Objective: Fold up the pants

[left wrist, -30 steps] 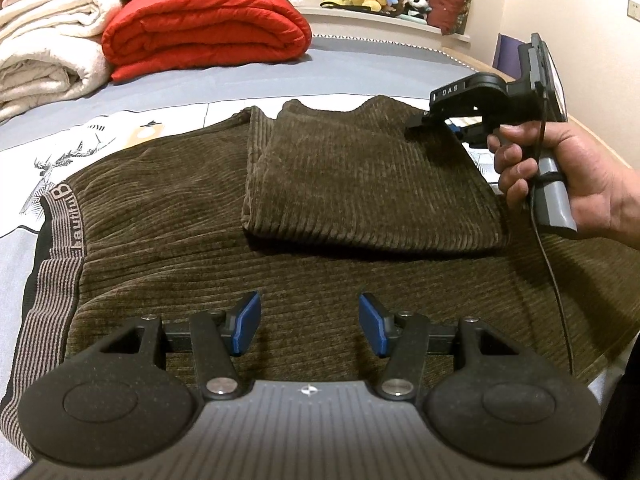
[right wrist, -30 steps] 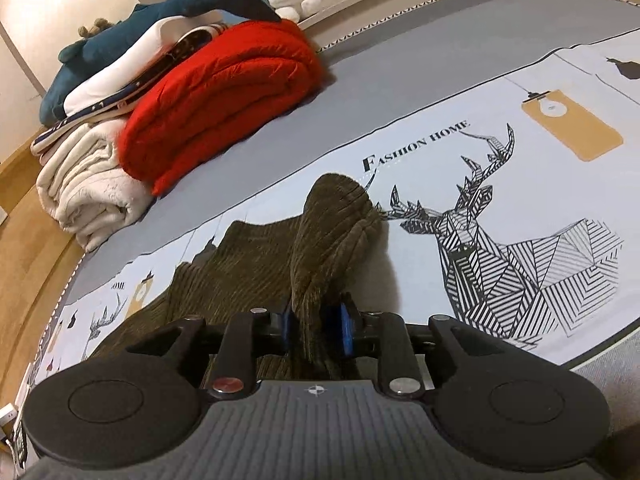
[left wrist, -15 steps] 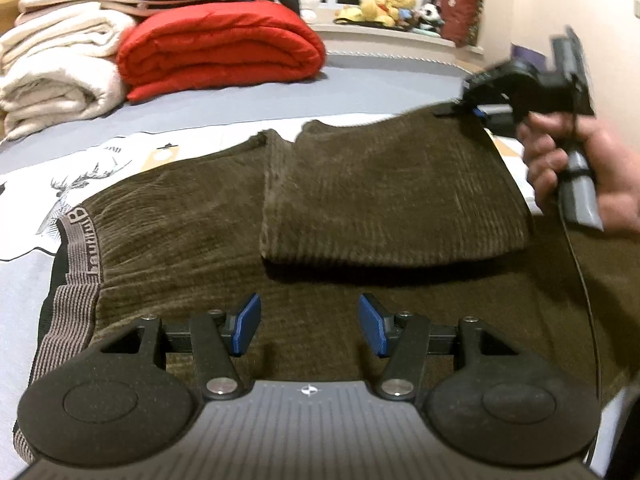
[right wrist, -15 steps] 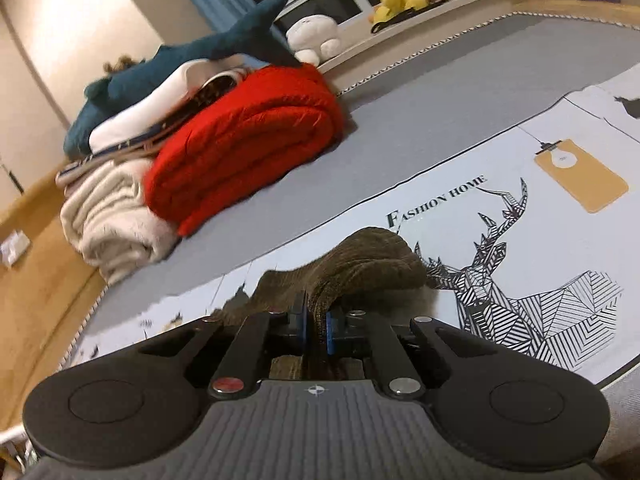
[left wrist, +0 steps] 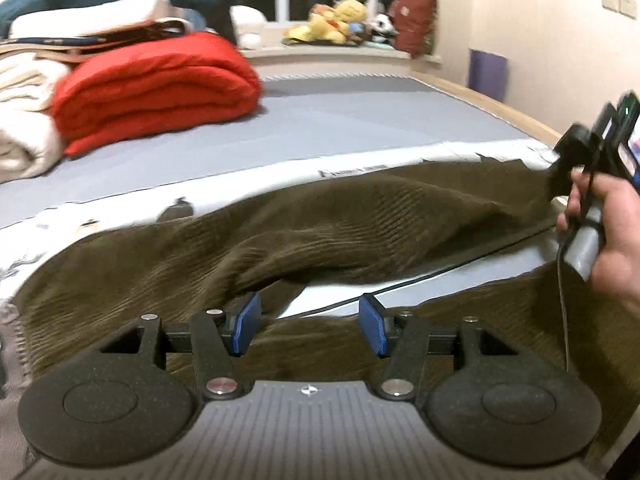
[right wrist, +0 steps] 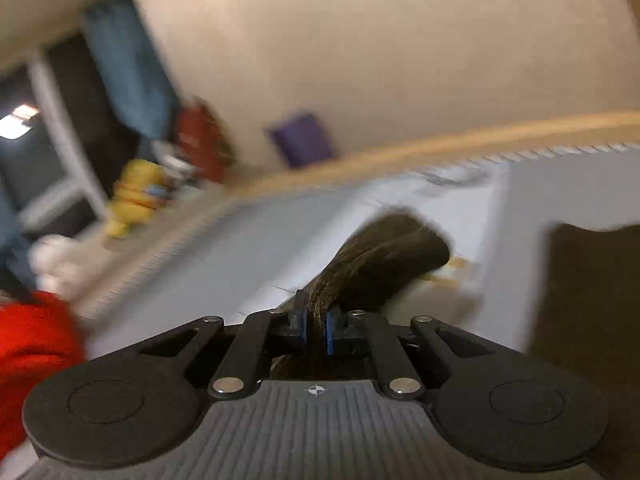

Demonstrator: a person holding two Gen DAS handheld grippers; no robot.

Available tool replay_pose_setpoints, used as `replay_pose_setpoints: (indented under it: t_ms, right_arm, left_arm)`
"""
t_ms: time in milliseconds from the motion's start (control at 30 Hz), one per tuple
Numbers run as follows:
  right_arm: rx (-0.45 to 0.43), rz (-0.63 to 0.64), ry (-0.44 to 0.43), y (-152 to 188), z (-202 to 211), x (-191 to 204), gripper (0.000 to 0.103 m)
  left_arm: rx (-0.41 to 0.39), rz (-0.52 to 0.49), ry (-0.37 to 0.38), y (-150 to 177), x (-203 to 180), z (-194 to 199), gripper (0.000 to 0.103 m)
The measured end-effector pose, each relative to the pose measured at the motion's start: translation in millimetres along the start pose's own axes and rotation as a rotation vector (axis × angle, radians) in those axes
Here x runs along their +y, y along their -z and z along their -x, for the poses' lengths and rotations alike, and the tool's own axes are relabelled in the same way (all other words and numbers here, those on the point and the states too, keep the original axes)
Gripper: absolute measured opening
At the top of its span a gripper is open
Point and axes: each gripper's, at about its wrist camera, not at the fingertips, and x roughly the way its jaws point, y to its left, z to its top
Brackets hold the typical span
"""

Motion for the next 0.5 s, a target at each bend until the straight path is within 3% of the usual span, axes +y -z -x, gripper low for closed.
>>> replay_pose_setpoints:
  t_ms: [100,167,200,333,400,500]
  right_arm:
    - [0.145,-0.050,0.004,9,-22,-21,0.014]
    - [0.152,-0.071,0.020,10,-25,-26,0.019]
    - [0.161,-0.091,0.019,9,-26,-28,0.025]
    - [0.190,-0.182,0.040,10,-31,-43,0.034]
    - [0.203,-0.236,0.055,9,-35,-53,0.041]
    - [0.208,-0.289,0.063,12,-35,-62,0.041]
  left_arm:
    - [0.042,-0.028,0.010,-8,-16,-31,0.068]
    - [0.083,-0.059,-0.029,-14,-21,-56,0.075]
    - [0.108,-0.073,-0.041,-16,-21,-67,0.075]
    - [0.177,-0.117,-0.085,-22,-10,-104,0.079]
    - [0.215,-0.130,-0.112,-19,2,-117,0.079]
    - [0.276,-0.131,-0.127,-8,22,-128,0.061]
